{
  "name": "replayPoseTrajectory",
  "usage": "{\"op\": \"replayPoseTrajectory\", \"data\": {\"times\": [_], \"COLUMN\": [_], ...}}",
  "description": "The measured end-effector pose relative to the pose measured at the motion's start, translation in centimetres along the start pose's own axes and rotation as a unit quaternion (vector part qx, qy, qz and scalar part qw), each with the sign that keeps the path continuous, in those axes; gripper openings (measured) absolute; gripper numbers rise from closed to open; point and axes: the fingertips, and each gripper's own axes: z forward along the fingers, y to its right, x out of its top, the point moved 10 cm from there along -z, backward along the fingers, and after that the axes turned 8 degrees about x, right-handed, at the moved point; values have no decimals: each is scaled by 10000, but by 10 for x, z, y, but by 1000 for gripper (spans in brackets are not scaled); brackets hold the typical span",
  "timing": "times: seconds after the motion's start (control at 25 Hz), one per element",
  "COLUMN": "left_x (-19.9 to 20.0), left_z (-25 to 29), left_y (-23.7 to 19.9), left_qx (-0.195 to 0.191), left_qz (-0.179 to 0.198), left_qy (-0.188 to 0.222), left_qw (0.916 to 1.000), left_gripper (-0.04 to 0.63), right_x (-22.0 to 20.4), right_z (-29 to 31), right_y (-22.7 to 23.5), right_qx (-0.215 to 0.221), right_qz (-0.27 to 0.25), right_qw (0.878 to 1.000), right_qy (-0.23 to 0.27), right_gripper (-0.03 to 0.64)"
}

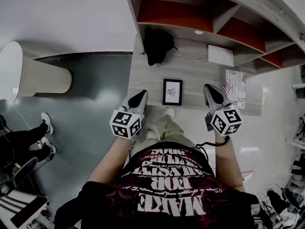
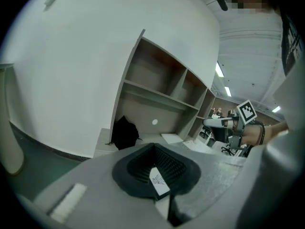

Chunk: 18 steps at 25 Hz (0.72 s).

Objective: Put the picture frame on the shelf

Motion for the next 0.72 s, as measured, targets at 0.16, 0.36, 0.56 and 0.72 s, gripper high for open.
{"op": "replayPoseTrajectory", "data": {"times": [0.16,0.36,0.56,0.72], "left_x": [-19,-52,-83,-106], "left_z": [24,52,83,102], "left_y": [2,8,12,7], "left_qx": [-85,-133,-230,-188], "left_qz": [-79,-70,-93,-268], "left_qy": [-418,-926,-1389,-1644], "left_qw": [9991,9956,9900,9859], "left_gripper": [3,3,3,3], "right_x": [-14,-41,-78,-112], "right_z": [13,30,57,78], "right_y": [15,26,33,39], "right_qx": [24,206,541,583], "right_qz": [175,438,681,775], "right_qw": [9995,9956,9872,9798], "right_qy": [-278,-807,-1335,-1751], "right_gripper": [29,29,29,29]}}
